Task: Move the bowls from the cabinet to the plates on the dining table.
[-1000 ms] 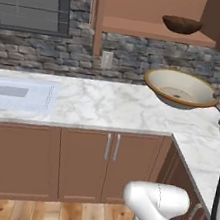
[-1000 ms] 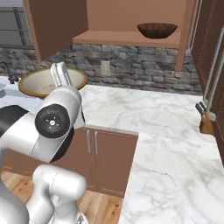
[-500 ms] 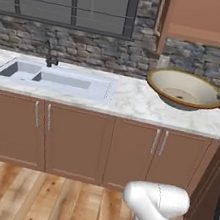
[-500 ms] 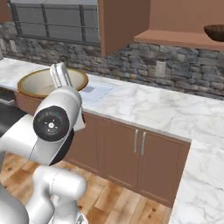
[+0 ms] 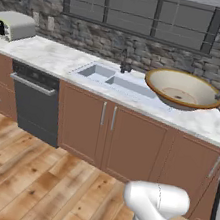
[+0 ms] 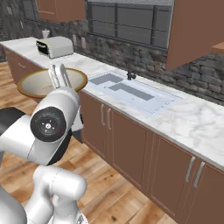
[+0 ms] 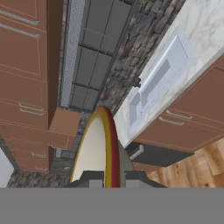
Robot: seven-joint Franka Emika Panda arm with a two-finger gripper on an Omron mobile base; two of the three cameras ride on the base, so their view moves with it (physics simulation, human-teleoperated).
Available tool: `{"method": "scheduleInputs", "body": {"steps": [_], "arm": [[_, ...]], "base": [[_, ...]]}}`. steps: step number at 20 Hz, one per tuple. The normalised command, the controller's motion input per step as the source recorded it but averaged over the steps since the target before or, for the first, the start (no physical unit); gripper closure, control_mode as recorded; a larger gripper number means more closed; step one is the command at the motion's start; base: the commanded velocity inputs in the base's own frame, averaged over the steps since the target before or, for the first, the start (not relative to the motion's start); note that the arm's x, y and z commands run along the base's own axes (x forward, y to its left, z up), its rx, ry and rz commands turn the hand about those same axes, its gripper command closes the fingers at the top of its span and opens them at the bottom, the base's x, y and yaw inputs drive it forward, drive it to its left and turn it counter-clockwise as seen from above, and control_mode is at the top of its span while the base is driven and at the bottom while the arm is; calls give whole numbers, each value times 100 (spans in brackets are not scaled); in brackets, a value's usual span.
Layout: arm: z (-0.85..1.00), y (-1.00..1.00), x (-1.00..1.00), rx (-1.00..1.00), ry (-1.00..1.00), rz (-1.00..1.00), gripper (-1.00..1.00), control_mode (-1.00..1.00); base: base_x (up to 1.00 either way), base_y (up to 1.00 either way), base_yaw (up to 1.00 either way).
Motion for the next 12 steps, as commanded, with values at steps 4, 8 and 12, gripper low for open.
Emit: {"method": "scheduleInputs", "body": {"steps": [4, 8, 12], "arm": [[0, 0, 0, 0, 0, 0, 100, 100], [0, 0, 0, 0, 0, 0, 100, 100], [0, 0, 0, 0, 0, 0, 100, 100]], "base": [[9, 1, 57], [30, 0, 51], [38, 0, 49]]}}
